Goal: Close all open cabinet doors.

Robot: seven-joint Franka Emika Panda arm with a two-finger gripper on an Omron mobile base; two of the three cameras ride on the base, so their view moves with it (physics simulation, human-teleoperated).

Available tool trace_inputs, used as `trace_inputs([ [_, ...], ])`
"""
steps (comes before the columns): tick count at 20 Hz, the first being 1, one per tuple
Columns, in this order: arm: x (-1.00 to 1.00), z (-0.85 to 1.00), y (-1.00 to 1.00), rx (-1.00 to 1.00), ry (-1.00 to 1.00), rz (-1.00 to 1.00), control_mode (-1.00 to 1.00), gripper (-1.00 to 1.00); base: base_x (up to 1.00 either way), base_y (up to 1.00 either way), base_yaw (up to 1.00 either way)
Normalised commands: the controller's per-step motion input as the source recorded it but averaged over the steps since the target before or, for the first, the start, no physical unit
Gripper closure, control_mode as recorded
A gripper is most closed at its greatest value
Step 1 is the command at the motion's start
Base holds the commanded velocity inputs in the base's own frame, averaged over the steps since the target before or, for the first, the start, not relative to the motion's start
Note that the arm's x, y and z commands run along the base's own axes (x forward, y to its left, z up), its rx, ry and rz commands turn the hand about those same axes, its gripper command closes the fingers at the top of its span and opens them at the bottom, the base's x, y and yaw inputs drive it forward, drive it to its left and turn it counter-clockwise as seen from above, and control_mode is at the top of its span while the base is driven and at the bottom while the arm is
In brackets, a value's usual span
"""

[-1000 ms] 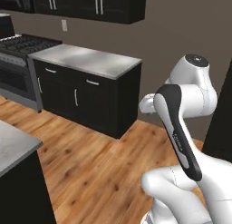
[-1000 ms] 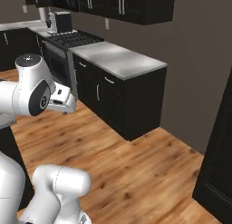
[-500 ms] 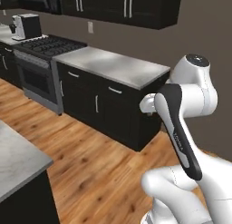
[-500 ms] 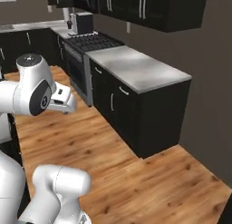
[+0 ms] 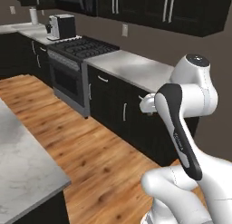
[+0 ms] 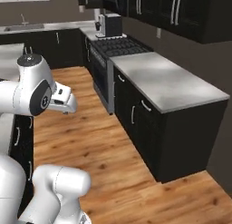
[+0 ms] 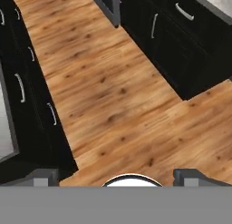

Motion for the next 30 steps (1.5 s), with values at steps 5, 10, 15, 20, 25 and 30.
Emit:
trace_inputs([
  [5, 0.00, 0.00, 0.00, 0.00, 0.00, 0.00, 1.00, -1.00, 0.80, 0.00, 0.33],
  [10, 0.00, 0.00, 0.00, 0.00, 0.00, 0.00, 1.00, -1.00, 0.80, 0.00, 0.33],
  [15, 0.00, 0.00, 0.00, 0.00, 0.00, 0.00, 1.00, -1.00, 0.78, 0.00, 0.31],
  [20, 0.00, 0.00, 0.00, 0.00, 0.00, 0.00, 1.00, -1.00, 0.80, 0.00, 0.25],
  [25, 0.00, 0.00, 0.00, 0.00, 0.00, 0.00, 1.00, -1.00, 0.79, 0.00, 0.22],
  [30, 0.00, 0.00, 0.00, 0.00, 0.00, 0.00, 1.00, -1.00, 0.76, -0.01, 0.22],
])
